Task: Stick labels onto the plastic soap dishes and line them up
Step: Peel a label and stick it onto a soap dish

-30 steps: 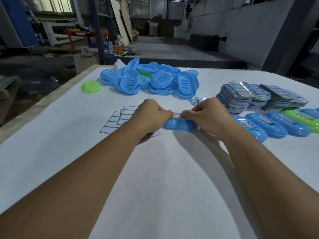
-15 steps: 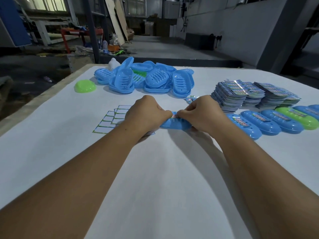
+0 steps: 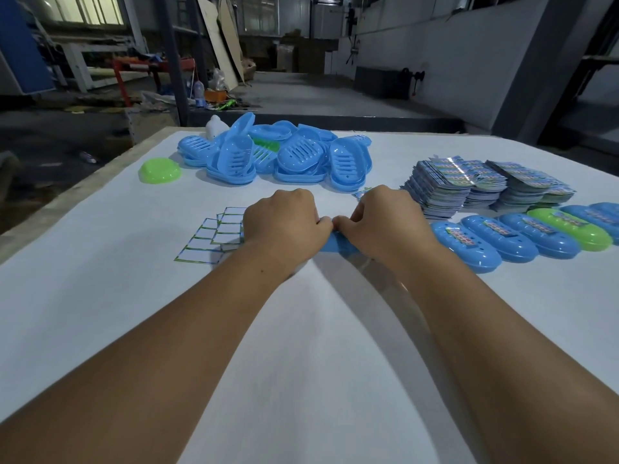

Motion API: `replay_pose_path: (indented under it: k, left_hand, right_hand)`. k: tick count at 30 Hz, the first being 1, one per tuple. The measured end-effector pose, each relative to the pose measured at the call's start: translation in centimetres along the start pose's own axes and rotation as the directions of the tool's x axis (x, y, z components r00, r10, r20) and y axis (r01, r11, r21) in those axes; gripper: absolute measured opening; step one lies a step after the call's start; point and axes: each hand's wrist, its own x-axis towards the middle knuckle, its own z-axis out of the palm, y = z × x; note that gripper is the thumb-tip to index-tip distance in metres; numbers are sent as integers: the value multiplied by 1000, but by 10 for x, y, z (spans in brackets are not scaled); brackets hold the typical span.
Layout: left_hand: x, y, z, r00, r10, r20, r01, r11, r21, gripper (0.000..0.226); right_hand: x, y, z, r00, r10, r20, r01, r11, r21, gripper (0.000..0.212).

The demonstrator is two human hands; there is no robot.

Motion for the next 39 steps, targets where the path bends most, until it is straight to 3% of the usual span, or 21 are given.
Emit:
replay_pose_path:
  k: [3, 7, 14, 19, 21, 24, 27, 32, 37, 39]
  left_hand:
    - [-1, 0, 1, 1000, -1, 7, 0, 1000, 15, 34]
    - [-1, -3, 4, 1000, -24, -1, 23, 999, -34, 41]
    - [0, -17, 9, 992, -124, 19, 123, 927, -354, 19]
    - [1, -16, 10, 989, -146, -25, 127, 922, -366, 15]
    - [1, -16, 13, 990, -137, -12, 124, 926, -356, 15]
    - [1, -18, 15, 990, -138, -4, 127, 926, -355, 15]
    - [1, -19, 16, 992, -124, 3, 116, 921, -372, 14]
    - [1, -19, 15, 994, -106, 19, 105, 921, -375, 12]
    - [1, -21, 13, 993, -114, 25, 115, 921, -372, 12]
    - [1, -21, 12, 992, -121, 24, 122, 920, -371, 12]
  right_hand:
    - [0, 1, 3, 1000, 15, 21, -13, 993, -114, 43]
    - [-1, 10, 3, 996, 58, 65, -55, 997, -51, 45]
    - [-5, 6, 6, 985, -160, 66, 137, 954, 267, 44]
    - [-13, 0, 5, 932, -292, 216, 248, 946, 209, 59]
    - [-14, 1, 1, 947, -232, 222, 216, 972, 93, 57]
    - [-14, 13, -12, 983, 6, 183, 17, 992, -123, 56]
    - [-12, 34, -29, 973, 158, 166, -124, 972, -199, 46]
    - [-10, 49, -44, 953, 248, 174, -205, 951, -231, 51]
    - [-9, 55, -46, 945, 278, 171, -238, 945, -224, 30]
    - [-7, 60, -48, 943, 298, 148, -260, 938, -231, 42]
